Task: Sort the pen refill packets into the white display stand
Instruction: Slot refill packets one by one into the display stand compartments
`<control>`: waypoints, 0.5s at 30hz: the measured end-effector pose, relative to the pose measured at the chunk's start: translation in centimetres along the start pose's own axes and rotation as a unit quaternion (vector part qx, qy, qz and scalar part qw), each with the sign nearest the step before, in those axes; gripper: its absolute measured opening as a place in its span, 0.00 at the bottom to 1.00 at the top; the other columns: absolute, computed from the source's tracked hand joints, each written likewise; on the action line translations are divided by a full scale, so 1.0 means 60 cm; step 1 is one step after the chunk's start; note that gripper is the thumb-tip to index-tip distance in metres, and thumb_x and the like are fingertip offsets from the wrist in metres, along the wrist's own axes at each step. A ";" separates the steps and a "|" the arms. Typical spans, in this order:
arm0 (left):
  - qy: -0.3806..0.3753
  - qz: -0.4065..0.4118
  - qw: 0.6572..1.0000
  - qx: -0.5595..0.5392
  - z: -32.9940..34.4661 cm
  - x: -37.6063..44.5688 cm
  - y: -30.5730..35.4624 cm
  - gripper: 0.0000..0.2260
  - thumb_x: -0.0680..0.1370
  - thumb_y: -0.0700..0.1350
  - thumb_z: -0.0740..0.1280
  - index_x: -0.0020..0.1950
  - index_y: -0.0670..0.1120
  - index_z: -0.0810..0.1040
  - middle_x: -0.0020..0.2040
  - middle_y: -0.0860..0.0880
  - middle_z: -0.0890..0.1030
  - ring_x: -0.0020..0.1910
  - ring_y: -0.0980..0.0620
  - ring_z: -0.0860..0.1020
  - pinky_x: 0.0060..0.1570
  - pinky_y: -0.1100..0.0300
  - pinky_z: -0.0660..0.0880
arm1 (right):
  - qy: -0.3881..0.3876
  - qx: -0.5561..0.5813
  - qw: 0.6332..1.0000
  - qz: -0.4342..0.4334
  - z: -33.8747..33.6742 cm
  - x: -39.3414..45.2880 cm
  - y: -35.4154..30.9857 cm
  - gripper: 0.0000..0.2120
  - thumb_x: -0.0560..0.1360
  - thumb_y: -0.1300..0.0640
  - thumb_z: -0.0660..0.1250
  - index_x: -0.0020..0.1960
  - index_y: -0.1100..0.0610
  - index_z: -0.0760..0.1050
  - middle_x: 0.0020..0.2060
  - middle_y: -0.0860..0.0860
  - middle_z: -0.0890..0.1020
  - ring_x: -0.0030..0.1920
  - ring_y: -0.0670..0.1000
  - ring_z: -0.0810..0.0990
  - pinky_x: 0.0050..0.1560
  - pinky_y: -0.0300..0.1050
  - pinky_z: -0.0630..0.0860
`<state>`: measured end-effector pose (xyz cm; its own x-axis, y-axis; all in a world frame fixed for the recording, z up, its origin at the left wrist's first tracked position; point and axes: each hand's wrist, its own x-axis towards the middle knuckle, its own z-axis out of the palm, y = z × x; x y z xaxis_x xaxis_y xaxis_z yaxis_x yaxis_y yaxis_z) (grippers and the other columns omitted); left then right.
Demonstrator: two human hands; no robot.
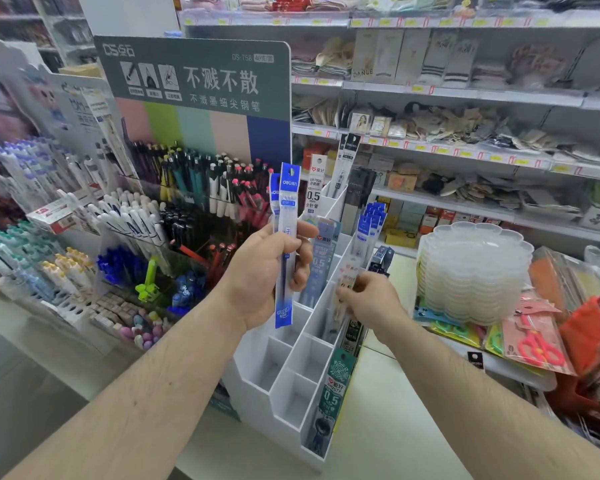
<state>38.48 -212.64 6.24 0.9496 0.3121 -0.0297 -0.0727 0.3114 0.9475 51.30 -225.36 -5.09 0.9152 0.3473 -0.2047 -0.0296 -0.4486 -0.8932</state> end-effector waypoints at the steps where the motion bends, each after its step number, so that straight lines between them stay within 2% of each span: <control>1: -0.008 0.000 1.000 0.003 0.000 -0.001 0.000 0.14 0.81 0.34 0.52 0.49 0.42 0.77 0.32 0.48 0.75 0.26 0.53 0.70 0.26 0.65 0.69 | -0.032 -0.032 0.999 -0.003 -0.004 -0.002 -0.001 0.04 0.77 0.57 0.71 0.52 0.52 0.80 0.44 0.48 0.84 0.43 0.47 0.83 0.42 0.46 0.81; 4: -0.023 -0.001 1.000 0.007 0.000 -0.003 0.000 0.14 0.82 0.35 0.53 0.51 0.41 0.78 0.34 0.48 0.77 0.28 0.52 0.73 0.27 0.63 0.70 | -0.066 -0.116 0.991 -0.005 -0.023 -0.004 -0.006 0.11 0.75 0.57 0.73 0.56 0.51 0.78 0.45 0.46 0.83 0.44 0.44 0.80 0.40 0.38 0.76; 6: -0.026 -0.001 1.000 0.001 0.000 -0.004 0.001 0.15 0.82 0.34 0.53 0.53 0.41 0.79 0.35 0.49 0.77 0.30 0.53 0.75 0.27 0.62 0.71 | -0.018 -0.145 0.989 -0.017 -0.038 -0.007 -0.016 0.19 0.74 0.55 0.74 0.63 0.53 0.74 0.46 0.47 0.80 0.45 0.46 0.79 0.37 0.37 0.73; 8: -0.031 -0.001 0.999 -0.008 0.001 -0.005 0.003 0.15 0.82 0.34 0.54 0.53 0.42 0.81 0.35 0.49 0.77 0.31 0.54 0.75 0.27 0.62 0.72 | 0.049 -0.108 0.991 -0.062 -0.053 -0.017 -0.036 0.20 0.75 0.54 0.73 0.65 0.55 0.75 0.46 0.47 0.80 0.48 0.48 0.79 0.41 0.38 0.73; 9: -0.034 -0.002 0.999 -0.011 0.000 -0.004 0.004 0.15 0.81 0.34 0.55 0.53 0.42 0.81 0.35 0.49 0.76 0.31 0.54 0.75 0.27 0.62 0.72 | 0.064 -0.063 0.992 -0.089 -0.059 -0.026 -0.053 0.17 0.75 0.55 0.72 0.63 0.55 0.77 0.46 0.47 0.81 0.49 0.49 0.80 0.43 0.39 0.74; 11: -0.044 -0.004 0.999 -0.014 -0.001 -0.005 0.004 0.15 0.81 0.34 0.56 0.54 0.43 0.82 0.34 0.49 0.75 0.31 0.54 0.74 0.27 0.61 0.74 | 0.048 0.035 0.988 -0.140 -0.068 -0.052 -0.095 0.07 0.76 0.58 0.71 0.54 0.53 0.82 0.43 0.47 0.83 0.47 0.47 0.82 0.43 0.40 0.76; 13: -0.055 -0.008 0.998 -0.013 -0.002 -0.005 0.006 0.14 0.81 0.34 0.56 0.55 0.43 0.81 0.34 0.48 0.75 0.30 0.53 0.75 0.28 0.59 0.76 | 0.000 0.095 0.979 -0.182 -0.073 -0.082 -0.138 0.07 0.75 0.61 0.71 0.46 0.50 0.83 0.36 0.45 0.84 0.37 0.41 0.81 0.39 0.38 0.76; 15: -0.063 -0.021 0.998 -0.010 -0.001 -0.006 0.007 0.13 0.81 0.35 0.57 0.51 0.43 0.82 0.34 0.47 0.76 0.30 0.52 0.77 0.30 0.56 0.79 | -0.054 0.130 0.969 -0.205 -0.075 -0.104 -0.174 0.06 0.75 0.62 0.72 0.45 0.52 0.83 0.35 0.45 0.84 0.30 0.38 0.77 0.34 0.34 0.72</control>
<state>38.07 -212.58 6.61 0.9827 0.1834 -0.0271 -0.0374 0.3391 0.9400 47.69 -226.57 7.31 0.8244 0.5432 0.1594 0.2133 -0.0372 -0.9763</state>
